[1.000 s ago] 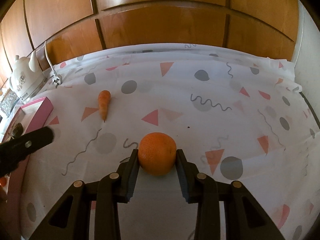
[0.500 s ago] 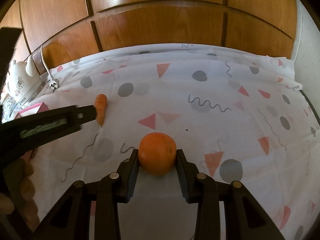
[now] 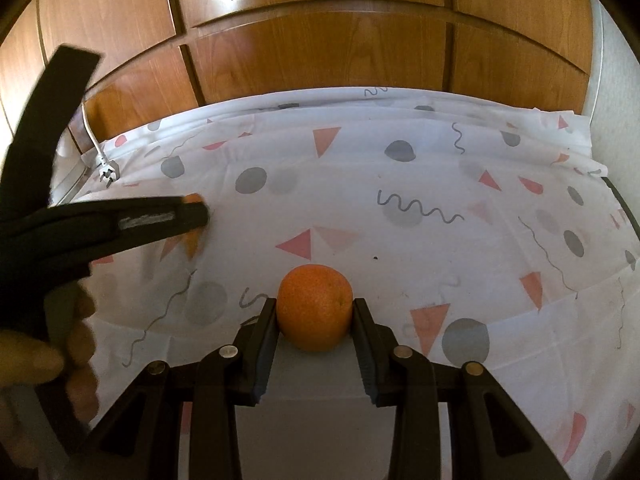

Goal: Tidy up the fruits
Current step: 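Grasp the orange carrot with the left tool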

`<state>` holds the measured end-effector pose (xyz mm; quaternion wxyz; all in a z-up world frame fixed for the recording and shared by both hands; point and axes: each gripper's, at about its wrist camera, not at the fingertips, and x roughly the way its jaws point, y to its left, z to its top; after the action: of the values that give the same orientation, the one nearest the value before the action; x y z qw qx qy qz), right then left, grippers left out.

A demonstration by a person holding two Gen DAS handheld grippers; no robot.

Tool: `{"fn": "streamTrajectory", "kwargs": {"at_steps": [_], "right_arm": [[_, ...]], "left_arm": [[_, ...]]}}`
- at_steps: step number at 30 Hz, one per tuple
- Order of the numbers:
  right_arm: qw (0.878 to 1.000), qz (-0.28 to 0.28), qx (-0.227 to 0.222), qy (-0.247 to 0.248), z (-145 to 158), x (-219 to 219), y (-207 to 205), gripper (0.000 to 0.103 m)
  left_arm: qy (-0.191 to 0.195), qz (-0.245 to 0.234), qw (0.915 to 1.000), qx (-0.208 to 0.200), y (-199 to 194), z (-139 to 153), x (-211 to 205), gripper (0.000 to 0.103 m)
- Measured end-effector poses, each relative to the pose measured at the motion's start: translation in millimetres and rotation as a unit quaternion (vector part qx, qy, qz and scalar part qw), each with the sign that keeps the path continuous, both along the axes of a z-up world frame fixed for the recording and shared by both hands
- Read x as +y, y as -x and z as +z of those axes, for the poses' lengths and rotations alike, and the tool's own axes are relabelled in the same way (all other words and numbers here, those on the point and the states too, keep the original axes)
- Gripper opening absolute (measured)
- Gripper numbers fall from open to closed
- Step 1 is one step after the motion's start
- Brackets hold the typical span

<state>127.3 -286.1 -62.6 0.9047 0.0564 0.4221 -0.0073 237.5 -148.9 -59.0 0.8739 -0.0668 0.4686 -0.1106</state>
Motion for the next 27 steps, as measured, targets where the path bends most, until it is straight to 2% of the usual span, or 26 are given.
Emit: {"fn": "streamTrajectory", "kwargs": {"at_steps": [9, 15, 18, 22, 27], "right_arm": [[1.0, 0.007, 0.009, -0.004, -1, -1, -4, 0.037], [1.0, 0.013, 0.013, 0.006, 0, 2, -7, 0.037], [1.0, 0.02, 0.016, 0.004, 2, 1, 0, 0.036], [0.999, 0.03, 0.018, -0.013, 5, 2, 15, 0.036], [0.999, 0.015, 0.009, -0.037, 3, -3, 31, 0.036]], "left_arm": [[-0.018, -0.013, 0.9997, -0.006, 64, 7, 24, 0.021], [-0.023, -0.016, 0.9994, -0.02, 111, 1, 35, 0.021], [-0.029, -0.017, 0.9988, -0.037, 119, -2, 38, 0.021], [-0.022, -0.019, 0.9988, -0.039, 117, -5, 40, 0.022], [-0.031, -0.021, 0.9983, -0.046, 116, -6, 36, 0.022]]}}
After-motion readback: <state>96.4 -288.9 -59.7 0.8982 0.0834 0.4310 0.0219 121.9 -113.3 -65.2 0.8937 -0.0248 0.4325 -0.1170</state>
